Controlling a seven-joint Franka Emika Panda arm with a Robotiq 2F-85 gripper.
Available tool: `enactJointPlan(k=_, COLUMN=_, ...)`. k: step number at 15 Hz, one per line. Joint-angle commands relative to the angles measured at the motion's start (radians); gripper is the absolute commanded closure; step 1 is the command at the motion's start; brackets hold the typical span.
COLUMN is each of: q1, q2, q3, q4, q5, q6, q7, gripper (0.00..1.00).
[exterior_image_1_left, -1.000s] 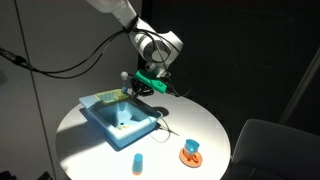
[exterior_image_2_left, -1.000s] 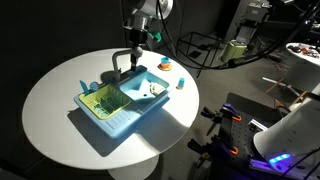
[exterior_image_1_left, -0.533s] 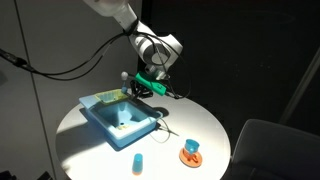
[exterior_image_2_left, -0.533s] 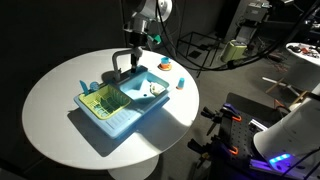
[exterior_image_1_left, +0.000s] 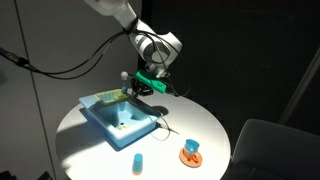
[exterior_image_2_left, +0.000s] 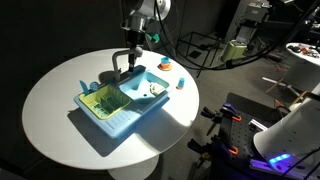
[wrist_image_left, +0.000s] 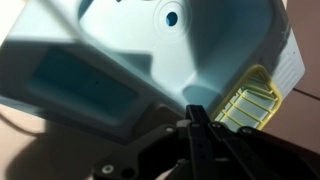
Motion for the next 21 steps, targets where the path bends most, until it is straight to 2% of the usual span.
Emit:
enactJointPlan(k=1, q1=-0.001, q2=0.030, q3=0.006, q4=0.061, q5=0.000, q6=-0.031, q7=-0.008, gripper=1.00)
enactJointPlan(k=21, q1=0.018, q2=0.132, q3=0.010, q4=0.217, q5=-0.020, q6=-0.050, q7=0.013, gripper=1.00)
